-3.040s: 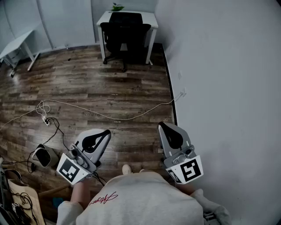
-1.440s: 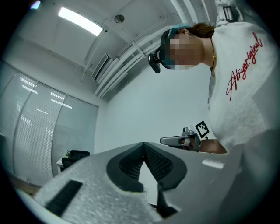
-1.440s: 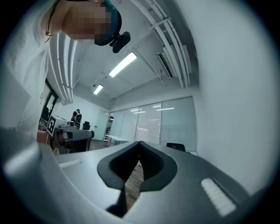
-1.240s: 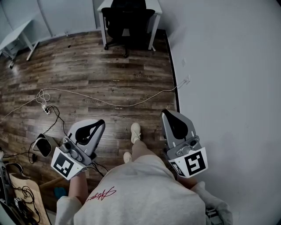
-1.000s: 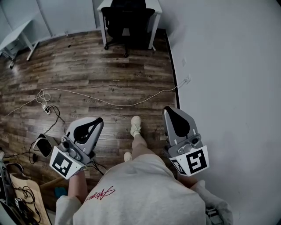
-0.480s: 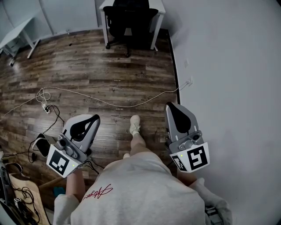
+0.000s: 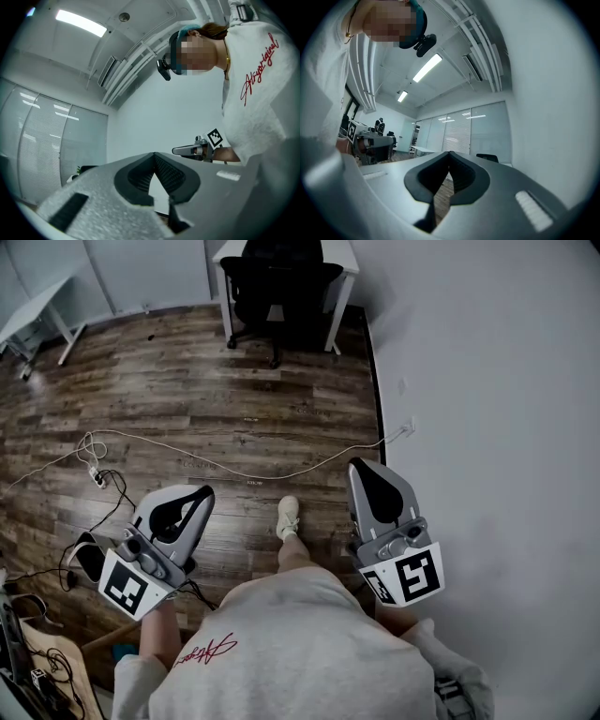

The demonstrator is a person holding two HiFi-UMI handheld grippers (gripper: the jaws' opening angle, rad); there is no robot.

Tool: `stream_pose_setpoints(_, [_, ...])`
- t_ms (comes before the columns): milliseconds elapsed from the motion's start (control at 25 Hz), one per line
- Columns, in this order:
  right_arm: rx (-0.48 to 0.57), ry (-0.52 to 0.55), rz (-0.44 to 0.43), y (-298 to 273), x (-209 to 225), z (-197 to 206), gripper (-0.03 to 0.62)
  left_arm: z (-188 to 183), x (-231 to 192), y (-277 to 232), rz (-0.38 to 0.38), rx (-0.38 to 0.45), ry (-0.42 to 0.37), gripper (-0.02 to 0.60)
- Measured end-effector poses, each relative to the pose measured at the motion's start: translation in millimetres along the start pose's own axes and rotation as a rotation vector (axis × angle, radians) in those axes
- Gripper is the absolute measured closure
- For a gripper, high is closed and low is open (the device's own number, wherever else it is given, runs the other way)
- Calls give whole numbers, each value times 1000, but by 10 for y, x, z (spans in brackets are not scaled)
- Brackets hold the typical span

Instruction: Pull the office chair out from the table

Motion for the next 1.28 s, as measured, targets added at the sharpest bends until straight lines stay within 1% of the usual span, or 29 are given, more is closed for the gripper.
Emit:
stream_pose_setpoints(280, [-10,-6,-19,-287,458,157,595,188,-252,-442,-6,-7,-10,586])
stream_pose_setpoints(480, [-4,3,-34,-544,783,166,595,254,-458,-750,-20,-10,-46,586])
stream_pose_setpoints(920, [-14,-13,-47,-1051,1585,251,595,410,-937,-1550,-31,-1,-22,586])
stream_pose_setpoints(1280, [0,-20,-46,-1430,2371,304,595,532,-1274,-2252,-38,-9,-41,586])
Point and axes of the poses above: the fingertips, and each gripper's own axes: y backward along the fingers, x to its right, z out of its underside, the point moved 8 cm from there along y, backward along the fingers, and after that the axes turned 14 degrees about -z, right-handed, at the moved point
